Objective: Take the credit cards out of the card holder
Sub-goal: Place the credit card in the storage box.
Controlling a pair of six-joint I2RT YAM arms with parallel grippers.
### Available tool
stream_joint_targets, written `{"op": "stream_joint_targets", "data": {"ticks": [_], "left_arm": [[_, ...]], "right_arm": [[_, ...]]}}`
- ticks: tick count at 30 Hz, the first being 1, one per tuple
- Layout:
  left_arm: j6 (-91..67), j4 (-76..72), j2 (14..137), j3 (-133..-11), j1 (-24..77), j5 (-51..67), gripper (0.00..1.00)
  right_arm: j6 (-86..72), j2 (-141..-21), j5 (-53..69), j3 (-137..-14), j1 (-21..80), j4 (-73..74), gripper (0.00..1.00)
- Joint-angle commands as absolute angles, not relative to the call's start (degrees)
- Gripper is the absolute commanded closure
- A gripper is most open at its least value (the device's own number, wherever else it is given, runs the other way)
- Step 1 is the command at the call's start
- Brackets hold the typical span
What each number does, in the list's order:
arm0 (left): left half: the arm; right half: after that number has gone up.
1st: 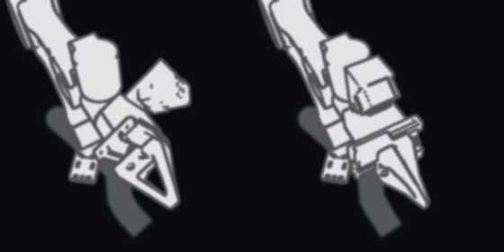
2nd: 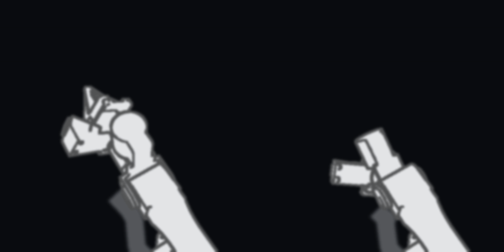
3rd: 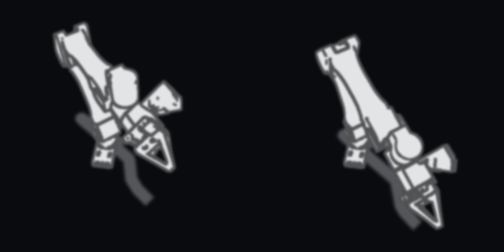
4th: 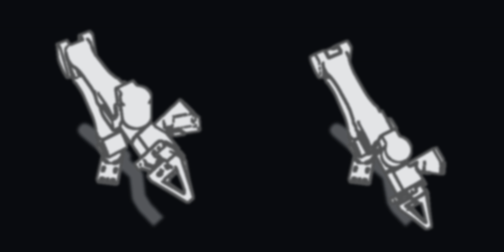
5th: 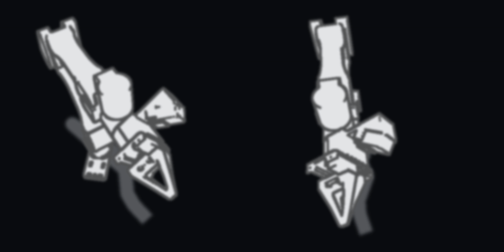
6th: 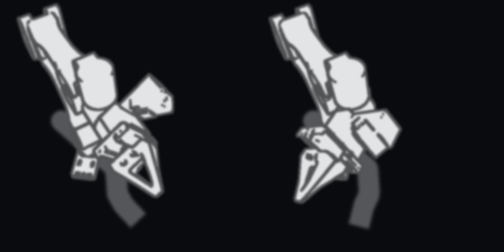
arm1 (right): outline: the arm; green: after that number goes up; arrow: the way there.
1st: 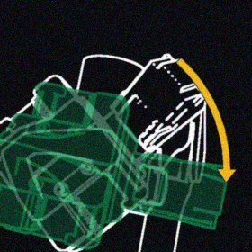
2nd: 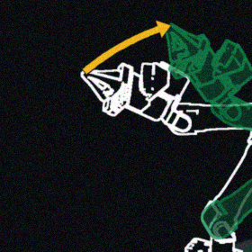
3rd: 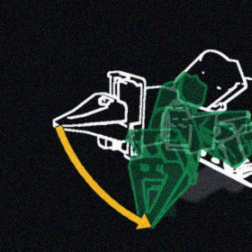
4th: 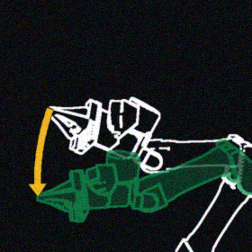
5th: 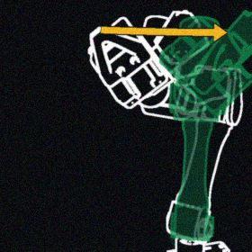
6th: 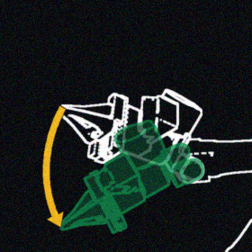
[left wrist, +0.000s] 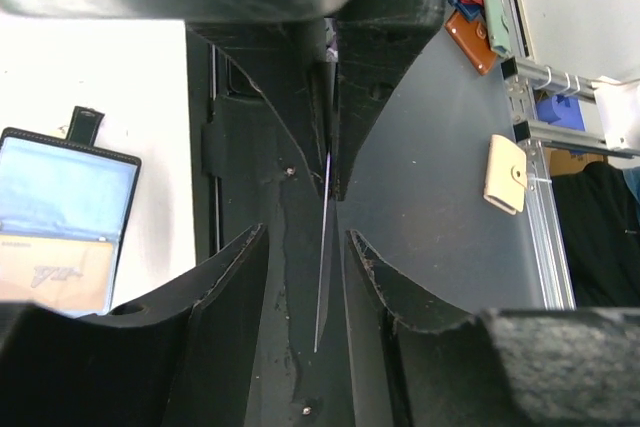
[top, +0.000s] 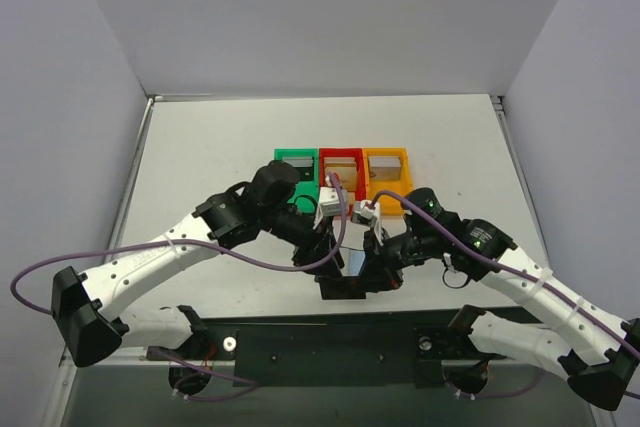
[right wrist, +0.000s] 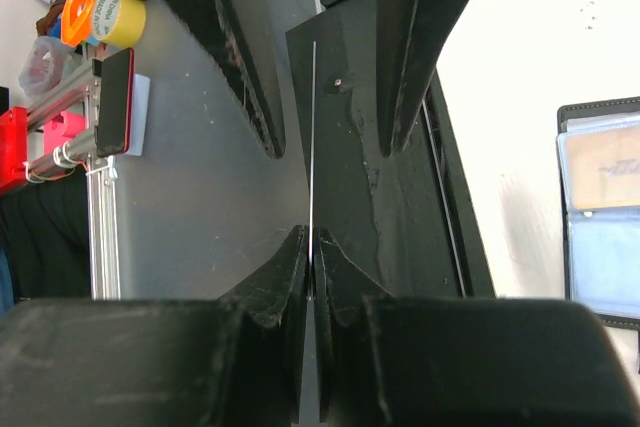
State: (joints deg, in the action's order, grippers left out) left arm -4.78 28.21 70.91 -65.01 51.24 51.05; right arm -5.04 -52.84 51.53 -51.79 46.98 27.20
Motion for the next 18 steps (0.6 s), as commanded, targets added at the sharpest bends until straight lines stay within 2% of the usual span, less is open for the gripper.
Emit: {"op": "stream_joint_targets", "data": {"ticks": [1,14,18], "left_arm": [[-1.67,29.79,71.72,-67.59,53.08,50.63,0.55],[-2.20,28.65,71.89,-66.88,53.61,51.94,0.76],[-2.11,29.18,72.33,-66.88,53.79,52.29,0.78]], "right_arm": [[-5.27,-52.65,53.17,-52.82,47.55,25.31,1.00],[-5.54,-52.12,52.65,-52.21,47.46,24.96,1.00],[-5.71,-51.94,52.38,-52.12,47.55,24.87,1.00]]}}
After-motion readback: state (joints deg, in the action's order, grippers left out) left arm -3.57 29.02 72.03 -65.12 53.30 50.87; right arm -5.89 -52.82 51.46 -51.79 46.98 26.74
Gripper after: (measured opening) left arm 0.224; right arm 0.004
